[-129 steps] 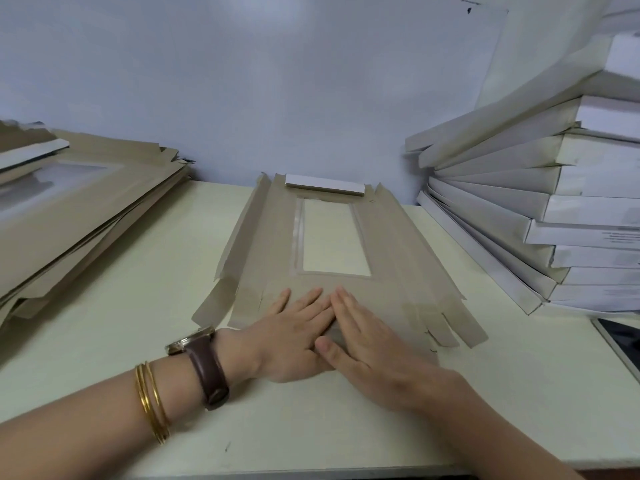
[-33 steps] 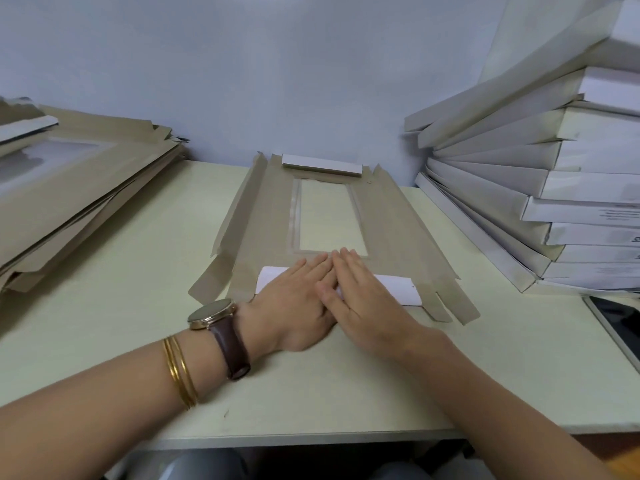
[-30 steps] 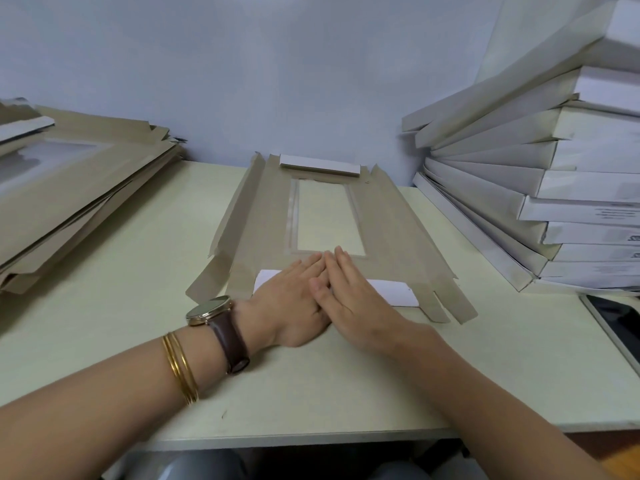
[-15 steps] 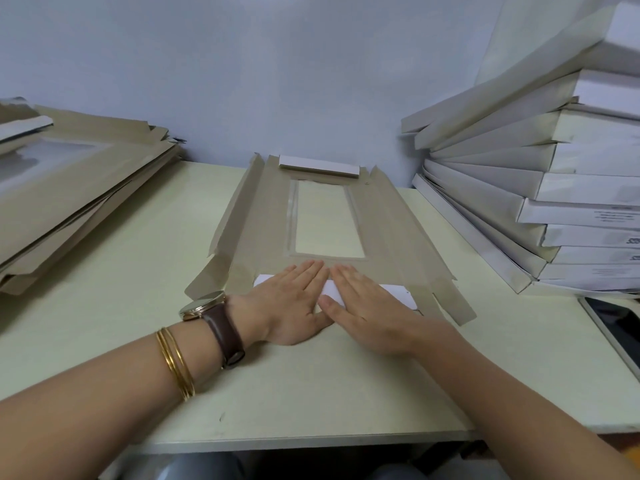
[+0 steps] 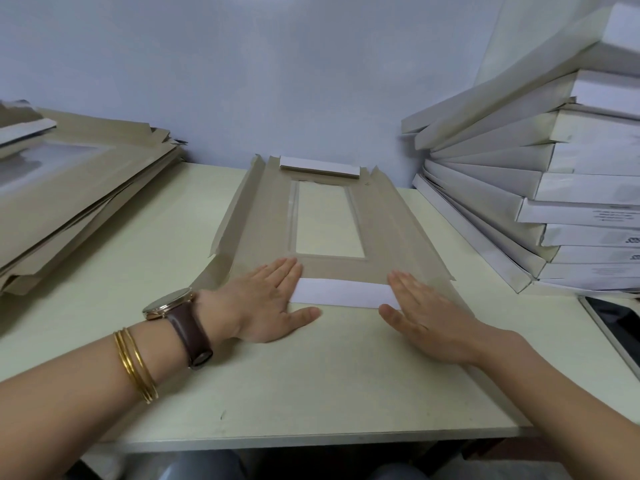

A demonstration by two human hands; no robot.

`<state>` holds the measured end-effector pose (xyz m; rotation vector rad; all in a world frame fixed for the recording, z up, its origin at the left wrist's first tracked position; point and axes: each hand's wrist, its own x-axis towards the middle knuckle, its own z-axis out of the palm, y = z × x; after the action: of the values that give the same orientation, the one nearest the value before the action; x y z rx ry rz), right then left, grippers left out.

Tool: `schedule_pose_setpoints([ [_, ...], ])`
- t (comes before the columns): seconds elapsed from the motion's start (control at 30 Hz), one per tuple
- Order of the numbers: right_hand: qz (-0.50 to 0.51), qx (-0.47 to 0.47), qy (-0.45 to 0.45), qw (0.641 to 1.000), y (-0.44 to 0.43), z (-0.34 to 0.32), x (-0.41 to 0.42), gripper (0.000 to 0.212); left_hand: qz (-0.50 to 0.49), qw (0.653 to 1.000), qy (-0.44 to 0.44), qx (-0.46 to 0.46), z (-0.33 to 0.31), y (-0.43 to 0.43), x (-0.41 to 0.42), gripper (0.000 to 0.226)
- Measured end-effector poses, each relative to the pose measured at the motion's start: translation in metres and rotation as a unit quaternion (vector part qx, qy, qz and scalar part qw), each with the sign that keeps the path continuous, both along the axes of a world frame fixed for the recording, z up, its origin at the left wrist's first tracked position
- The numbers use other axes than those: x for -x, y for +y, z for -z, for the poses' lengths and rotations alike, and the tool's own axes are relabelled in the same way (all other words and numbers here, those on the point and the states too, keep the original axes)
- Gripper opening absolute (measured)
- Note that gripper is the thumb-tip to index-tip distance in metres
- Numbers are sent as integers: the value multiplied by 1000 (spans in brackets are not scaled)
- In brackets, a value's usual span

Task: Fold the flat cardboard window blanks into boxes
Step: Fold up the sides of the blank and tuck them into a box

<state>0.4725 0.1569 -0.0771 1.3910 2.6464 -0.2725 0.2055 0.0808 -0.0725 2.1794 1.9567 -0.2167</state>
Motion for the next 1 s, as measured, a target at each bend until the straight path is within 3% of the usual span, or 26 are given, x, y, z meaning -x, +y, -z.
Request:
schedule_pose_setpoints([
  [0.37,2,-13,15,1000,2,5,-6,102,-11,999,-42,-9,1,-6,20,80],
  [0.57,-10,-48,109,993,-2,-3,-4,66,-6,992,-64,-112,-5,-8,16,71],
  [0.8,-70,-173,111,976,-9,-12,1,40,30,970,-29,-240,-14,-12,10,49],
  [1.0,-89,-158,105,978,-7,-10,8,23,74,974,2,-216,-16,-6,2,27],
])
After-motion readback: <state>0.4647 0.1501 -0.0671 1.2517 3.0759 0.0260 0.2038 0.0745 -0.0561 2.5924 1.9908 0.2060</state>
